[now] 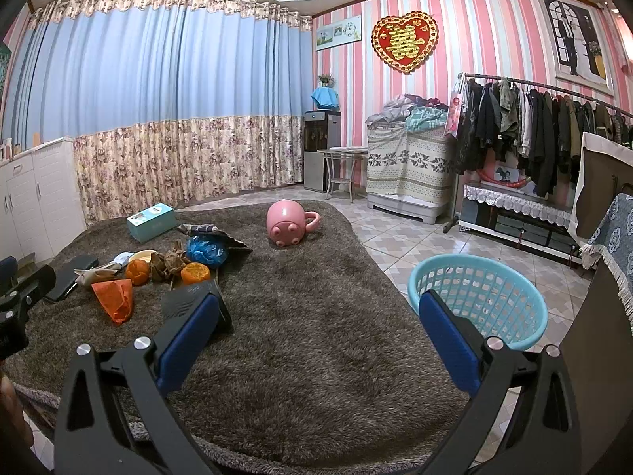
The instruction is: Collect trash
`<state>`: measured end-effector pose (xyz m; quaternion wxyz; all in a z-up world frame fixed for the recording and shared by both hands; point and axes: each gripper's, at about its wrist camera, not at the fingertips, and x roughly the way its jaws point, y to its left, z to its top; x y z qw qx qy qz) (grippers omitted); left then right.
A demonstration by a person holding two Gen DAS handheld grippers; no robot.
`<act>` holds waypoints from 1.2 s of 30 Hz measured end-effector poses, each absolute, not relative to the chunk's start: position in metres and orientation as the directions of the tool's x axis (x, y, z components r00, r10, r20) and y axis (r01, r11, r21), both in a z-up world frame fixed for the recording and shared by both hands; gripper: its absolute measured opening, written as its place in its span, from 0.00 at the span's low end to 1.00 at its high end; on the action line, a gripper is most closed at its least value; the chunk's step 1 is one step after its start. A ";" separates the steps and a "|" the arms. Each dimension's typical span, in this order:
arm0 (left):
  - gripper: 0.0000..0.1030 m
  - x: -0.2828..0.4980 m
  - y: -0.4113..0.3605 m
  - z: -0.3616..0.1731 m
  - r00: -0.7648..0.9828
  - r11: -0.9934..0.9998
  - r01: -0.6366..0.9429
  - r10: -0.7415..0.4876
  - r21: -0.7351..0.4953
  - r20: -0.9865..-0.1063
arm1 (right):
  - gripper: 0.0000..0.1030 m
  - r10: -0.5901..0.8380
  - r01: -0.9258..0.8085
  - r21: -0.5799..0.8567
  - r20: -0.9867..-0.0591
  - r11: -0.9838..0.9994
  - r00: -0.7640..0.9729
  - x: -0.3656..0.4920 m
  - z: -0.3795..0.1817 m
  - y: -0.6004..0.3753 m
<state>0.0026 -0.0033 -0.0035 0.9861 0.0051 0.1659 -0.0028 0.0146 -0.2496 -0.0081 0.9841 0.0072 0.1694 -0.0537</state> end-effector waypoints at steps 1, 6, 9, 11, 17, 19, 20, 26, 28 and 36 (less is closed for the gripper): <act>0.95 0.003 -0.003 -0.004 0.945 1.000 0.007 -0.004 0.009 -0.327 | 0.96 -0.103 0.108 -0.004 -0.334 0.994 0.937 0.015 -0.008 -0.250; 0.95 0.003 -0.003 -0.003 0.945 1.000 0.009 -0.006 0.007 -0.328 | 0.96 -0.105 0.110 -0.005 -0.334 0.994 0.937 0.017 -0.009 -0.252; 0.95 0.003 -0.003 -0.003 0.945 1.000 0.008 -0.005 0.007 -0.328 | 0.96 -0.104 0.109 -0.005 -0.334 0.994 0.937 0.017 -0.009 -0.252; 0.95 0.003 -0.003 -0.003 0.944 1.000 0.008 -0.005 0.007 -0.329 | 0.96 -0.105 0.109 -0.006 -0.334 0.994 0.937 0.017 -0.009 -0.251; 0.95 0.004 -0.001 -0.006 0.943 1.000 0.007 -0.005 0.005 -0.332 | 0.96 -0.105 0.110 -0.006 -0.335 0.994 0.936 0.017 -0.010 -0.250; 0.95 0.004 0.000 -0.006 0.944 1.000 0.006 -0.003 0.006 -0.331 | 0.96 -0.104 0.109 -0.006 -0.335 0.994 0.936 0.017 -0.011 -0.252; 0.95 0.006 0.002 -0.007 0.944 1.000 0.004 -0.002 0.005 -0.331 | 0.96 -0.104 0.109 -0.006 -0.335 0.994 0.936 0.017 -0.011 -0.253; 0.95 0.011 0.010 -0.011 0.943 1.000 0.003 -0.002 0.004 -0.334 | 0.96 -0.105 0.109 -0.007 -0.337 0.994 0.936 0.017 -0.012 -0.253; 0.95 0.010 0.010 -0.011 0.943 1.000 0.003 -0.002 0.003 -0.333 | 0.96 -0.106 0.110 -0.007 -0.337 0.994 0.936 0.017 -0.012 -0.253; 0.95 0.011 0.011 -0.012 0.943 1.000 0.002 -0.001 0.002 -0.333 | 0.96 -0.106 0.110 -0.008 -0.337 0.994 0.935 0.018 -0.012 -0.252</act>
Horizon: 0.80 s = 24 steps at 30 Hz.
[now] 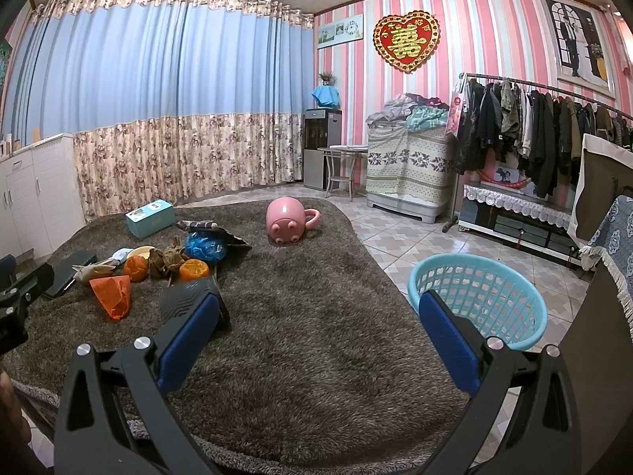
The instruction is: Collect trash
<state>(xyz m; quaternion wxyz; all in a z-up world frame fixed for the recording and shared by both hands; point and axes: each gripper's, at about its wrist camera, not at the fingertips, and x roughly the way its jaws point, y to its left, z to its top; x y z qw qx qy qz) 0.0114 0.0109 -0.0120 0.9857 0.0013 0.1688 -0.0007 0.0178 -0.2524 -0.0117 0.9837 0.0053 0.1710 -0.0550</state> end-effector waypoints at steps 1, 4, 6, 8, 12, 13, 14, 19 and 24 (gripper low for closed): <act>0.95 0.011 0.010 -0.011 0.943 1.000 0.004 -0.003 0.001 -0.334 | 0.96 -0.106 0.110 -0.008 -0.338 0.994 0.935 0.018 -0.012 -0.252; 0.95 0.011 0.010 -0.011 0.943 1.000 0.003 -0.002 0.002 -0.333 | 0.96 -0.107 0.110 -0.008 -0.338 0.994 0.935 0.018 -0.012 -0.252; 0.95 0.011 0.010 -0.011 0.942 1.000 0.004 -0.003 0.002 -0.334 | 0.96 -0.107 0.111 -0.008 -0.338 0.994 0.935 0.018 -0.012 -0.252; 0.95 0.011 0.010 -0.011 0.942 1.000 0.003 -0.002 0.003 -0.334 | 0.96 -0.107 0.110 -0.009 -0.338 0.994 0.935 0.018 -0.011 -0.251; 0.95 0.012 0.011 -0.012 0.942 1.000 0.003 -0.003 0.001 -0.335 | 0.96 -0.107 0.111 -0.009 -0.338 0.994 0.935 0.018 -0.011 -0.250; 0.95 0.012 0.011 -0.012 0.942 1.000 0.004 -0.003 0.002 -0.337 | 0.96 -0.108 0.112 -0.008 -0.337 0.994 0.935 0.018 -0.010 -0.250; 0.95 0.012 0.012 -0.013 0.942 1.000 0.003 -0.002 0.001 -0.337 | 0.96 -0.108 0.112 -0.007 -0.336 0.994 0.936 0.018 -0.011 -0.251; 0.95 0.014 0.015 -0.015 0.942 1.000 0.003 -0.002 0.003 -0.335 | 0.96 -0.107 0.111 -0.008 -0.338 0.994 0.935 0.017 -0.014 -0.253; 0.95 0.014 0.021 -0.019 0.943 1.000 0.001 -0.001 -0.001 -0.332 | 0.96 -0.109 0.113 -0.009 -0.331 0.994 0.937 0.016 -0.015 -0.256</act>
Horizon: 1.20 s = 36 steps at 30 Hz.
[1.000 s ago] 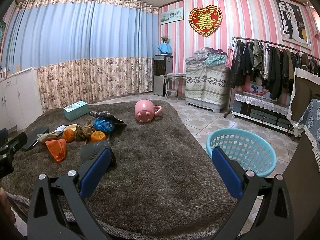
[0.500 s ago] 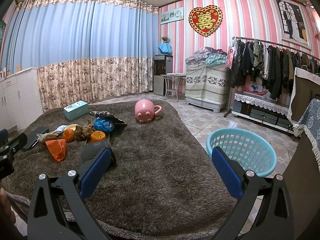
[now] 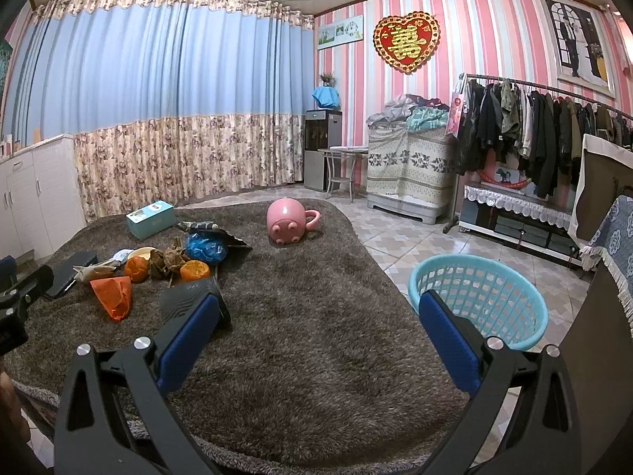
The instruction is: Collect trash
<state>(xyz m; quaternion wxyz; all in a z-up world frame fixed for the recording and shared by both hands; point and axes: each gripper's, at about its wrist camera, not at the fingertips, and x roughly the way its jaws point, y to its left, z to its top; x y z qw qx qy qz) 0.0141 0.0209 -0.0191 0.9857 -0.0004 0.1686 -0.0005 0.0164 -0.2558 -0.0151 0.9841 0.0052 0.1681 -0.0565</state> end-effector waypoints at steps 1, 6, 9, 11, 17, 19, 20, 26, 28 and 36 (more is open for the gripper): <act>0.95 0.013 0.023 -0.020 0.943 1.000 0.000 0.000 -0.002 -0.332 | 0.96 -0.110 0.113 -0.009 -0.331 0.994 0.937 0.017 -0.016 -0.257; 0.95 0.014 0.022 -0.019 0.943 1.000 0.000 -0.001 -0.002 -0.333 | 0.96 -0.110 0.113 -0.009 -0.331 0.994 0.937 0.017 -0.015 -0.257; 0.95 0.016 0.027 -0.023 0.942 1.000 -0.001 -0.001 -0.005 -0.337 | 0.96 -0.111 0.114 -0.010 -0.331 0.993 0.937 0.018 -0.017 -0.258; 0.95 0.013 0.028 -0.022 0.941 1.000 -0.002 0.000 -0.006 -0.338 | 0.96 -0.110 0.113 -0.009 -0.332 0.993 0.937 0.017 -0.015 -0.257; 0.95 0.014 0.029 -0.021 0.941 1.000 -0.003 0.001 -0.005 -0.339 | 0.96 -0.115 0.117 -0.014 -0.335 0.993 0.935 0.020 -0.023 -0.249; 0.95 0.014 0.030 -0.020 0.940 1.000 -0.011 0.010 -0.003 -0.341 | 0.96 -0.116 0.117 -0.016 -0.335 0.993 0.935 0.021 -0.024 -0.248; 0.95 0.015 0.032 -0.021 0.940 1.000 -0.014 0.012 -0.005 -0.342 | 0.96 -0.115 0.117 -0.015 -0.335 0.993 0.935 0.021 -0.024 -0.248; 0.95 0.018 0.039 -0.022 0.936 1.000 -0.028 0.024 -0.004 -0.352 | 0.96 -0.114 0.115 -0.019 -0.345 0.993 0.932 0.024 -0.026 -0.248; 0.95 0.020 0.042 -0.023 0.935 0.999 -0.036 0.033 -0.002 -0.354 | 0.96 -0.114 0.114 -0.021 -0.348 0.993 0.931 0.024 -0.026 -0.248; 0.95 0.032 0.054 -0.031 0.919 0.998 -0.065 0.062 0.004 -0.390 | 0.96 -0.120 0.117 -0.030 -0.345 0.993 0.931 0.023 -0.026 -0.247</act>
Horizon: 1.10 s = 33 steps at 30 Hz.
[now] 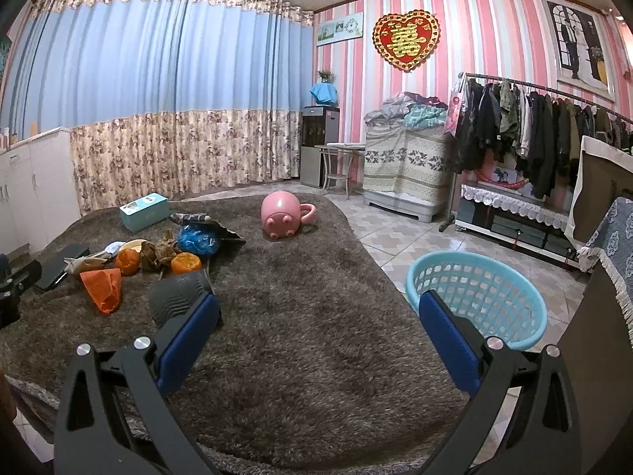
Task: Collect trash
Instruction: 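Grasp the beige cloth with the left gripper while the right gripper grasps the black cylinder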
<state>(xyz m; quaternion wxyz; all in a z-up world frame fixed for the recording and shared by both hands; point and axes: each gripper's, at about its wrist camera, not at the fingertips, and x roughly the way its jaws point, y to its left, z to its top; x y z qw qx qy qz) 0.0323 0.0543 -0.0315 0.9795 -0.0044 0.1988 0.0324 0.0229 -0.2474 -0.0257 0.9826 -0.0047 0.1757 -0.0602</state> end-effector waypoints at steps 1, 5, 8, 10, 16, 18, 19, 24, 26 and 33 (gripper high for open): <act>0.95 0.035 0.057 -0.034 0.915 0.998 -0.068 0.063 0.002 -0.399 | 0.96 -0.117 0.114 -0.030 -0.345 0.993 0.931 0.023 -0.026 -0.247; 0.95 0.048 0.066 -0.042 0.900 0.997 -0.077 0.068 -0.005 -0.430 | 0.96 -0.118 0.107 -0.048 -0.377 0.993 0.919 0.031 -0.029 -0.244; 0.95 0.058 0.075 -0.045 0.891 0.997 -0.078 0.067 -0.007 -0.448 | 0.96 -0.134 0.117 -0.068 -0.393 0.991 0.910 0.036 -0.031 -0.242; 0.95 0.066 0.081 -0.044 0.889 0.998 -0.066 0.053 -0.012 -0.456 | 0.96 -0.154 0.132 -0.083 -0.396 0.988 0.905 0.039 -0.029 -0.241; 0.95 0.091 0.090 -0.035 0.887 0.996 -0.092 0.092 0.023 -0.452 | 0.96 -0.146 0.114 -0.101 -0.420 0.988 0.896 0.060 -0.022 -0.235; 0.95 0.099 0.092 -0.034 0.884 0.994 -0.102 0.102 0.025 -0.456 | 0.96 -0.128 0.095 -0.098 -0.435 0.991 0.891 0.069 -0.020 -0.232; 0.95 0.106 0.093 -0.035 0.878 0.994 -0.106 0.103 0.020 -0.467 | 0.96 -0.111 0.078 -0.091 -0.449 0.993 0.886 0.075 -0.019 -0.232; 0.88 0.130 0.099 -0.046 0.854 0.995 -0.103 0.088 0.000 -0.514 | 0.96 -0.080 0.048 -0.078 -0.482 0.996 0.873 0.110 -0.010 -0.231; 0.85 0.139 0.100 -0.051 0.839 0.996 -0.086 0.066 -0.011 -0.540 | 0.96 -0.049 0.030 -0.047 -0.486 0.998 0.873 0.120 -0.011 -0.233; 0.53 0.167 0.095 -0.069 0.789 0.999 -0.029 0.011 -0.019 -0.615 | 0.96 -0.031 0.051 0.027 -0.503 0.998 0.864 0.127 -0.031 -0.247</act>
